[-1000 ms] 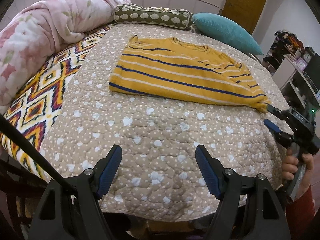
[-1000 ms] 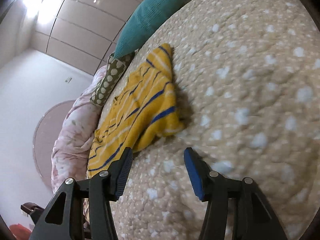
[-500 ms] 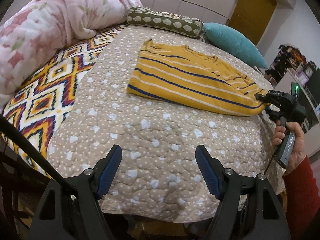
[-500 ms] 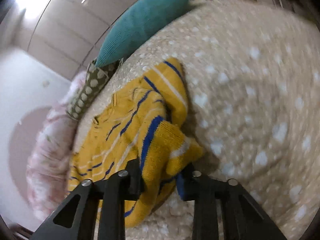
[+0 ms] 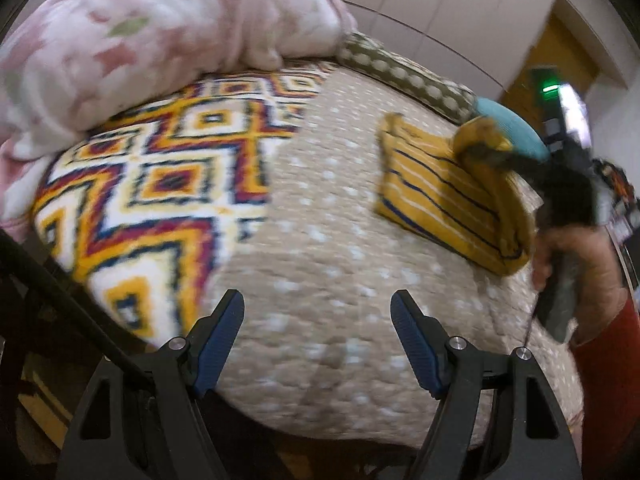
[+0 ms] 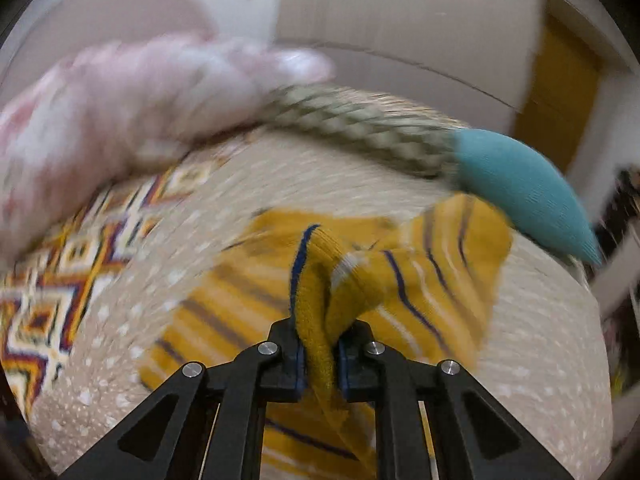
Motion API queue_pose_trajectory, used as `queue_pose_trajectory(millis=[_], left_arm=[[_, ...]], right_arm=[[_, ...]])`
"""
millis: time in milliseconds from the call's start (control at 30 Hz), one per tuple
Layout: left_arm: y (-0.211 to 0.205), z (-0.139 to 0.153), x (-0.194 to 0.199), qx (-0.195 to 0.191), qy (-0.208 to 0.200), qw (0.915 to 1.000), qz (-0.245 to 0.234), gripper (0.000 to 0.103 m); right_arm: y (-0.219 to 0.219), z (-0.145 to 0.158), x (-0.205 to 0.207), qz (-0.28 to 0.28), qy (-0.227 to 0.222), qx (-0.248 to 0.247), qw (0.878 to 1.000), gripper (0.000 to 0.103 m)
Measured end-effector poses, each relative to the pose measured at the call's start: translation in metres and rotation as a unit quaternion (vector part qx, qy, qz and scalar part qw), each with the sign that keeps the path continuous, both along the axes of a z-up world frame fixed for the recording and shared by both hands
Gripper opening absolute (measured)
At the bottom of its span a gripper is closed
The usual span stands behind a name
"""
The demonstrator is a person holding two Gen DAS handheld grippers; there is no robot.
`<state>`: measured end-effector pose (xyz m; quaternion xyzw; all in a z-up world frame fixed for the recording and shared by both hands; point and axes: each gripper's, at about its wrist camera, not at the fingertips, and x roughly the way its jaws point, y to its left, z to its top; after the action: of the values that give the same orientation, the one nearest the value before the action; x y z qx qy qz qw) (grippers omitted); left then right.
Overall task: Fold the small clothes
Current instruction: 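Grasp the sweater's folded edge with the right tool and fold it over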
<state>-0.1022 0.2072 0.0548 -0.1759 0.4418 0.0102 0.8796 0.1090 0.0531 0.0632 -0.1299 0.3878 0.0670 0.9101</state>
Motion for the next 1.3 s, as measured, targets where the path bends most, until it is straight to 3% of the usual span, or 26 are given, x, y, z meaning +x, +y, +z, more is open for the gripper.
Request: queue_pose_trajectory(millis=[67, 167, 333, 500, 633, 800, 833, 933, 1033, 1167, 1300], left_arm=[[0.014, -0.003, -0.006, 0.000, 0.002, 0.9998, 0.017, 0.075], [0.030, -0.007, -0.012, 0.000, 0.004, 0.9994, 0.034, 0.075], [0.045, -0.010, -0.012, -0.009, 0.004, 0.9985, 0.053, 0.075], [0.052, -0.005, -0.013, -0.004, -0.002, 0.9977, 0.068, 0.075], [0.053, -0.001, -0.009, 0.008, -0.003, 0.9972, 0.075, 0.075], [0.044, 0.007, 0.009, 0.011, -0.015, 0.9978, 0.064, 0.075], [0.040, 0.010, 0.017, 0.010, -0.021, 0.9981, 0.057, 0.075], [0.032, 0.019, 0.032, 0.012, -0.030, 0.9984, 0.046, 0.075], [0.019, 0.027, 0.051, 0.010, -0.036, 0.9991, 0.022, 0.075], [-0.006, 0.032, 0.075, 0.014, -0.042, 0.9987, -0.022, 0.075], [-0.037, 0.025, 0.115, -0.004, -0.042, 0.9962, -0.076, 0.075]], right_arm=[[0.034, -0.029, 0.001, 0.026, 0.026, -0.021, 0.999, 0.013], [0.063, -0.051, -0.012, 0.053, 0.016, -0.085, 0.995, 0.013], [0.077, -0.054, -0.038, 0.098, -0.022, -0.159, 0.982, 0.013], [0.071, -0.052, -0.053, 0.140, -0.021, -0.151, 0.978, 0.013], [0.072, -0.059, -0.076, 0.168, -0.044, -0.161, 0.972, 0.013], [0.073, -0.073, -0.086, 0.191, -0.040, -0.173, 0.965, 0.013], [0.073, -0.077, -0.084, 0.194, -0.040, -0.176, 0.964, 0.017], [0.066, -0.073, -0.082, 0.197, -0.040, -0.157, 0.967, 0.026], [0.046, -0.049, -0.094, 0.215, -0.021, -0.086, 0.973, 0.041], [0.000, -0.022, -0.124, 0.201, -0.015, -0.016, 0.979, 0.042], [-0.060, -0.010, -0.141, 0.146, -0.007, 0.030, 0.989, 0.043]])
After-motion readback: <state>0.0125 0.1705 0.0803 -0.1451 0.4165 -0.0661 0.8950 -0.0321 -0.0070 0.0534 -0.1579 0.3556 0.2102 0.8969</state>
